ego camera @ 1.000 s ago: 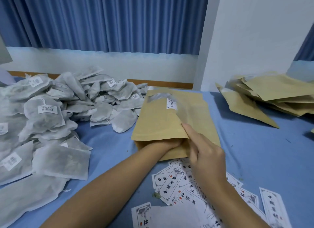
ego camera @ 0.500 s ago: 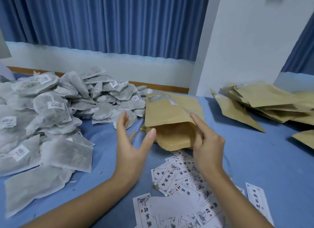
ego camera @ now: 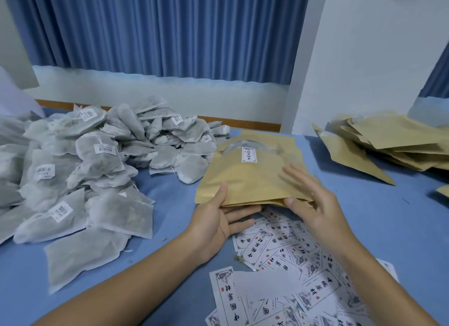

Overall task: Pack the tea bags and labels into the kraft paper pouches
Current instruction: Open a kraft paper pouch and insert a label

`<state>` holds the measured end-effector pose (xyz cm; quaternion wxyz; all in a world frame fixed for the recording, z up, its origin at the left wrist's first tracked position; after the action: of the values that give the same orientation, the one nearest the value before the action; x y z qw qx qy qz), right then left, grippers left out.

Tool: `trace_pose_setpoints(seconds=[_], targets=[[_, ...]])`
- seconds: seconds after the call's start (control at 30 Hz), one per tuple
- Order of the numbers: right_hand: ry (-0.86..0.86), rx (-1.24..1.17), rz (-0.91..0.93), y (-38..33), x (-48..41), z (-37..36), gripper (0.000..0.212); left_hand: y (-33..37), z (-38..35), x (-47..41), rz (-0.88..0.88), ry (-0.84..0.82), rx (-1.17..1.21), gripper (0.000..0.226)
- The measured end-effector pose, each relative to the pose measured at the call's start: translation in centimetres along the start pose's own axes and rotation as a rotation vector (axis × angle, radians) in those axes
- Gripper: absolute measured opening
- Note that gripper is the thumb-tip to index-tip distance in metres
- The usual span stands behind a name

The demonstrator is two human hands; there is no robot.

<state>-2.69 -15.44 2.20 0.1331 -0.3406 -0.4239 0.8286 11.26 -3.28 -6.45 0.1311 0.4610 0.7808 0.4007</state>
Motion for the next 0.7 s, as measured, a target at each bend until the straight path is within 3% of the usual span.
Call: trace_pose_setpoints(seconds=[0.1, 0.2, 0.27, 0.37, 0.5, 0.6, 0.7], targets=[[0.171, -0.313, -0.232, 2.5, 1.0, 1.1, 0.059, -0.1, -0.5, 0.2, -0.046, -0.027, -0.018, 0.042], [0.104, -0.878, -0.574, 4.8, 2.7, -1.0, 0.046, -0.5, -0.1, 0.1, -0.062, -0.008, -0.042, 0.041], [0.076, -1.031, -0.687, 4.9, 3.8, -2.0, 0.036, -0.8, 0.1, 0.0, -0.071, 0.003, -0.075, 0.040], [0.131, -0.859, -0.744, 6.2, 4.5, -2.2, 0.030, -1.1, 0.1, -0.2, -0.066, -0.021, -0.119, 0.036], [0.184, -0.787, -0.602, 6.4, 3.8, -1.5, 0.019, -1.3, 0.0, -0.5, -0.020, -0.047, -0.021, 0.040], [0.132, -0.770, -0.439, 5.0, 2.9, -0.7, 0.011, -1.1, -0.3, -0.5, -0.011, -0.050, 0.136, 0.047], [0.033, -0.763, -0.393, 4.2, 2.8, -1.7, 0.009, -2.0, -2.0, -0.5, -0.020, -0.118, -0.013, 0.039]])
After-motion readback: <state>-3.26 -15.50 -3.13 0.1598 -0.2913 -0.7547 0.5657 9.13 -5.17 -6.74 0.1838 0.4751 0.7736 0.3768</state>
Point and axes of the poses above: each hand's wrist, its own x-axis away from the middle knuckle, its own z-axis out of the back of the hand, y = z × x, the point moved 9 cm from there along -x, towards the middle knuckle, and after that the axes turned 1 degree about x, right-handed, at the moved point
